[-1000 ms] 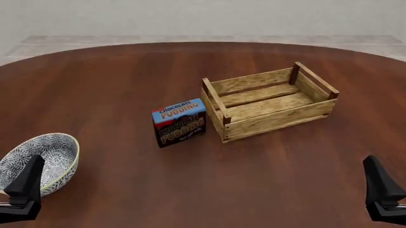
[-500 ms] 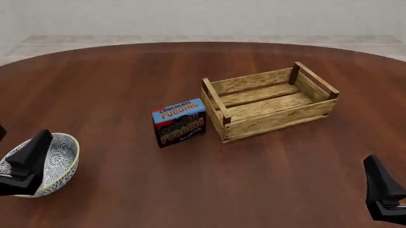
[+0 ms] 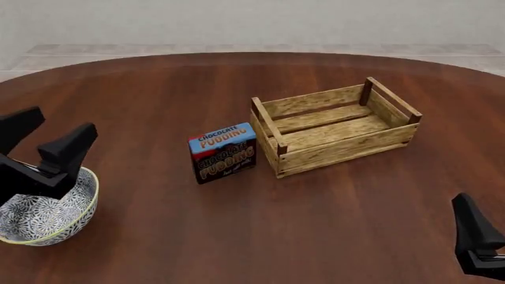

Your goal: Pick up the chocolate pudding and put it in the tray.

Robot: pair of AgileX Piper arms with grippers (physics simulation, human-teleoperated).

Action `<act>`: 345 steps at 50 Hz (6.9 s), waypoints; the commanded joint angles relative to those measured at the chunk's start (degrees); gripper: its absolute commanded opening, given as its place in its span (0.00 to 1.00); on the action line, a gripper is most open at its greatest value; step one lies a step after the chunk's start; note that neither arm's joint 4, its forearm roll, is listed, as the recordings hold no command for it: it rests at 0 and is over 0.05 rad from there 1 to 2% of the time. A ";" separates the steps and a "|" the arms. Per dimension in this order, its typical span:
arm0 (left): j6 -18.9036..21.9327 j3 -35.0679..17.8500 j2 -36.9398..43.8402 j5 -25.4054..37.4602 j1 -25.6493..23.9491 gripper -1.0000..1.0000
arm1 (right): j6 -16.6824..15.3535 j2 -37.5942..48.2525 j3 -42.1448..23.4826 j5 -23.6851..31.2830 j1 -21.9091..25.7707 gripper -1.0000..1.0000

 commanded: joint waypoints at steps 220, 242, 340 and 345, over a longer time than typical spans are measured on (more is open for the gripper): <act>17.92 -40.60 61.54 13.37 -12.57 1.00 | -3.32 7.05 0.10 -5.43 0.61 1.00; 18.80 -41.23 64.43 15.39 -12.18 1.00 | -3.47 6.45 0.04 -4.98 0.75 1.00; 20.11 -44.64 73.56 18.60 -9.27 1.00 | -2.05 6.20 0.07 -5.66 1.03 1.00; 20.18 -44.74 74.22 18.43 -9.06 1.00 | -2.00 6.26 0.05 -5.73 1.03 1.00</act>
